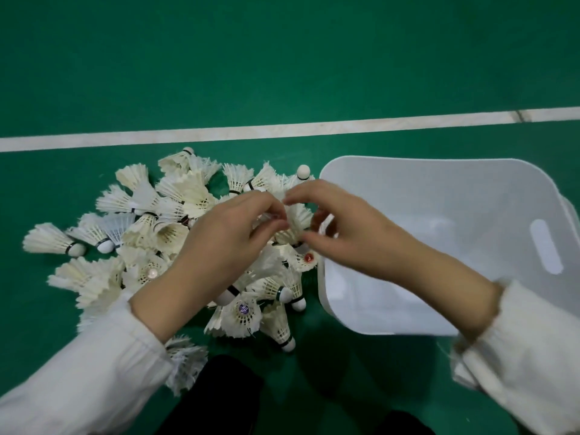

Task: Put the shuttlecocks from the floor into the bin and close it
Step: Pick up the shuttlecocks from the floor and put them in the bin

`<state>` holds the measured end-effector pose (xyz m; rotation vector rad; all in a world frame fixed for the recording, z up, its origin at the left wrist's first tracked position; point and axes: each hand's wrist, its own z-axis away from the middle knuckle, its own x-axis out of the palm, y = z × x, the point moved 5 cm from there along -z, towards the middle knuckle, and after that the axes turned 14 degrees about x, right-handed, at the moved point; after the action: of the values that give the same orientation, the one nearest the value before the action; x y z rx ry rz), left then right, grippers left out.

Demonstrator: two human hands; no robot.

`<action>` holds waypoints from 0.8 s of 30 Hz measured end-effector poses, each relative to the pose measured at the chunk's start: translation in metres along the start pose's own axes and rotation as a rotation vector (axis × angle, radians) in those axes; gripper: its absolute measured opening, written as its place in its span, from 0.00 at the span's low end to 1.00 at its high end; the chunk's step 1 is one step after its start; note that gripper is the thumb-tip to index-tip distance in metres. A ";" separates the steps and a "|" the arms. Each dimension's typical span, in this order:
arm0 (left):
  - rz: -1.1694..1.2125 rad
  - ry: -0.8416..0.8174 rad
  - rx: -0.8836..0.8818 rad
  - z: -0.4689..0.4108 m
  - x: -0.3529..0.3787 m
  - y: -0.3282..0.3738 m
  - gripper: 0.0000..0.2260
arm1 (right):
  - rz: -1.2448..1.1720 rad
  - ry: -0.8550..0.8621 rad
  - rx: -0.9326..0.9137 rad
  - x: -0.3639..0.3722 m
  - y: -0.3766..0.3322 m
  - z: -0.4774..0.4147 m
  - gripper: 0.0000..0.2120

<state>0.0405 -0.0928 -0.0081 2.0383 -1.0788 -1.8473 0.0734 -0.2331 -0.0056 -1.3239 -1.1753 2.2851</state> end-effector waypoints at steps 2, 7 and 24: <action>0.002 0.037 0.025 0.001 -0.008 0.004 0.03 | 0.046 -0.044 0.018 0.016 -0.007 -0.004 0.17; -0.023 0.093 0.065 0.007 -0.028 0.009 0.05 | 0.077 0.022 0.041 0.021 -0.025 -0.010 0.13; 0.070 -0.070 -0.172 0.026 0.023 -0.030 0.05 | 0.229 0.191 0.684 -0.053 0.144 0.007 0.03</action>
<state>0.0268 -0.0769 -0.0487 1.8303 -0.9586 -1.9171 0.1219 -0.3592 -0.0794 -1.3831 -0.1413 2.3166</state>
